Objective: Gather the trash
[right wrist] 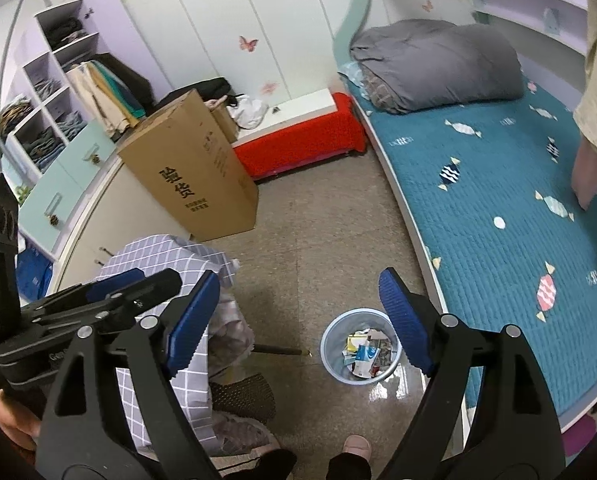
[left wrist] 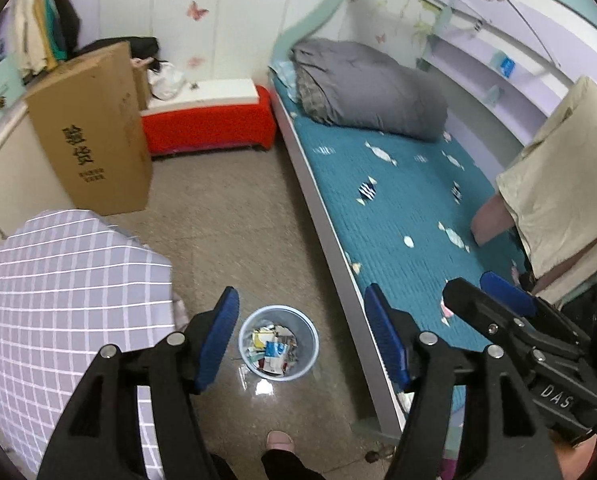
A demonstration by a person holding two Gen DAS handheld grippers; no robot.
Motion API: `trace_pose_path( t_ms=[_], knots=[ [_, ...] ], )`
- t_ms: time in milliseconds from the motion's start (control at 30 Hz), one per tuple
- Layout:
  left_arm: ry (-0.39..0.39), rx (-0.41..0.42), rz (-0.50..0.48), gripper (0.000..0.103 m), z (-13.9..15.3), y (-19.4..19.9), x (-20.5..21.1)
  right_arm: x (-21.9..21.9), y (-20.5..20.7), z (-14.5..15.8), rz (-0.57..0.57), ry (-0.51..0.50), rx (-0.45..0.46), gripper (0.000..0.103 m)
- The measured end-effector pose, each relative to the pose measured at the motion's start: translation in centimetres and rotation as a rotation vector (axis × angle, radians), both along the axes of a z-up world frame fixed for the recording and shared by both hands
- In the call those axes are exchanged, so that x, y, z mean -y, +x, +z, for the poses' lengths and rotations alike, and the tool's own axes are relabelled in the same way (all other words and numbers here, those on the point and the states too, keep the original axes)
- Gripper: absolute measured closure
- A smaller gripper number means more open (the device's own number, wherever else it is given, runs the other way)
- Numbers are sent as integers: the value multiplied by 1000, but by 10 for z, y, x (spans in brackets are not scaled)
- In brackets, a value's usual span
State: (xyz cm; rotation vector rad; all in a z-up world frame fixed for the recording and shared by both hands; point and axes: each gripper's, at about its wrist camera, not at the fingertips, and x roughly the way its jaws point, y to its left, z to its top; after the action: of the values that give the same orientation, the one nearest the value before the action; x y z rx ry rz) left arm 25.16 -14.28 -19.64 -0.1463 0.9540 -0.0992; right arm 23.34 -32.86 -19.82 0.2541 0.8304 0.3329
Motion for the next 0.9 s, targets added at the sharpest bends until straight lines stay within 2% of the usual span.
trace_pose_path(
  t_ms=[367,567,900],
  knots=[
    [38,126,79,33,56,-66,-36,-38,-56,43,55,-18,106,20],
    [84,225,81,26,91,-116,-57,-58,-99,69,34,-11,178,20],
    [103,357,27,20,137,-205,-80,-85,-195,116,-52,-19,336,16]
  ],
)
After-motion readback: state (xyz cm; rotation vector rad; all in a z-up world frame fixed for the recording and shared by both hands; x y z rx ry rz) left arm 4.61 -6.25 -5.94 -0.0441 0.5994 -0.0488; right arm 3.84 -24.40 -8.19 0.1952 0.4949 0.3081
